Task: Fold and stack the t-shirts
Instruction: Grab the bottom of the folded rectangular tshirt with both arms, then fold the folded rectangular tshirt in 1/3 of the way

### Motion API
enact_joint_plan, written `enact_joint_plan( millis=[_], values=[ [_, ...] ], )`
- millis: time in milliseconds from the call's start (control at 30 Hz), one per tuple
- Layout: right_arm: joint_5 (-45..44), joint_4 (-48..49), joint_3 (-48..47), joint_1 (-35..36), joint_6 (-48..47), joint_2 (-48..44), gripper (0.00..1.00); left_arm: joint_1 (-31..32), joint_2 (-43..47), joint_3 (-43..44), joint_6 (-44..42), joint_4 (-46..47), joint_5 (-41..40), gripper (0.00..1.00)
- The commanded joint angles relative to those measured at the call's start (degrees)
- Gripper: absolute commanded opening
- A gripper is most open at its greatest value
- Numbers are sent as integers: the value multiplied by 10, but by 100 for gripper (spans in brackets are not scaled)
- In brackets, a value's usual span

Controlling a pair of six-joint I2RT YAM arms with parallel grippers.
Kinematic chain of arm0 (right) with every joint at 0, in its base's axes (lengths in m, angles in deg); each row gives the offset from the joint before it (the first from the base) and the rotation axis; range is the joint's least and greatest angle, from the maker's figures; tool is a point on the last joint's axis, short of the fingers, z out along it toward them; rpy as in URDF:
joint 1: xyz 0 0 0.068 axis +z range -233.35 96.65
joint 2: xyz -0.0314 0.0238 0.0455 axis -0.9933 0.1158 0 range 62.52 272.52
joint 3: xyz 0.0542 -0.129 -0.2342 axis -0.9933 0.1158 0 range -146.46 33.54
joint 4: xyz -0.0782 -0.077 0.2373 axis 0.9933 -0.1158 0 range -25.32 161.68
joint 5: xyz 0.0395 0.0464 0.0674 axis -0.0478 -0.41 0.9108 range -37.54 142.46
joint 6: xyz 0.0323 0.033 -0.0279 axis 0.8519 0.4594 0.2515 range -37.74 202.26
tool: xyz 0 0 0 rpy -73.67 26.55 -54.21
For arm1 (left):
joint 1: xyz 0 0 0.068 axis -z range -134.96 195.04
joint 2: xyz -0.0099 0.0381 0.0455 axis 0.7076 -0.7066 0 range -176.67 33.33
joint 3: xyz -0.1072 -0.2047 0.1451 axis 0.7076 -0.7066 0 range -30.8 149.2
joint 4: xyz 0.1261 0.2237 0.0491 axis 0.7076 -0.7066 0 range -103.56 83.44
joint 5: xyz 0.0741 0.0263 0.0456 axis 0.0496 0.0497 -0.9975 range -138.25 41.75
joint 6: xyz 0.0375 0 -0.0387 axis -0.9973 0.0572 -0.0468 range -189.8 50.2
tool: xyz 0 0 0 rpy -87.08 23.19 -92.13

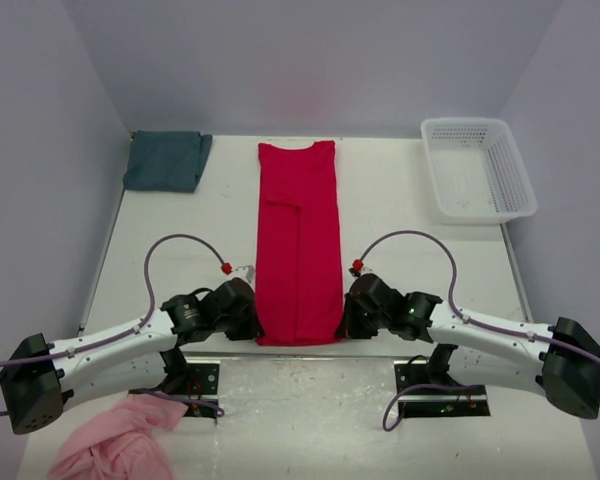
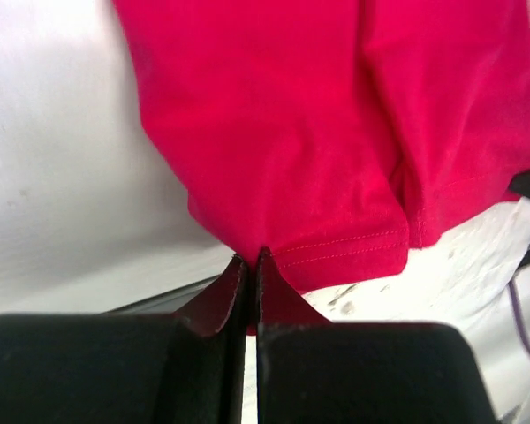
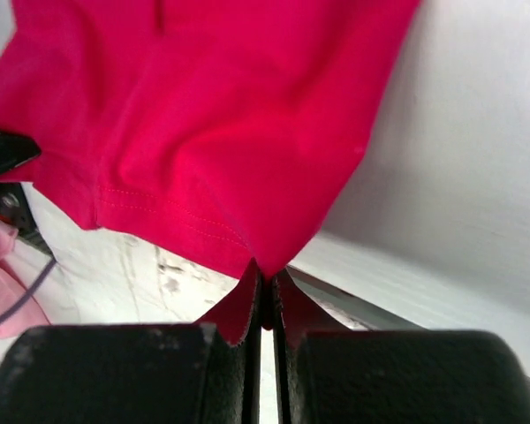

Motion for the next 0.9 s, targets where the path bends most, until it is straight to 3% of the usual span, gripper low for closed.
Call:
enact_joint_plan(
  millis=[0, 167, 300, 400, 533, 733, 867],
  values=[
    [-72, -91, -105, -7, -57, 22, 0, -10, -38, 98, -45, -29, -78, 0],
    [-56, -105, -229, -98, -157, 116, 0, -94, -162, 232, -142, -29, -92, 0],
    [-41, -115, -338, -184, -227, 244, 0, -196, -248, 309, -224, -11, -67, 0],
    [-8, -131, -430, -224, -265, 315, 0, -239, -334, 384, -258, -18, -70, 0],
    [10, -156, -535, -264, -303, 444, 0, -266, -426, 477, -288, -22, -77, 0],
    [45, -192, -678, -299, -320, 555, 0, -305, -571, 587, -337, -27, -60, 0],
    [46, -207, -723, -311, -325, 595, 0, -324, -620, 640, -350, -30, -49, 0]
  ],
)
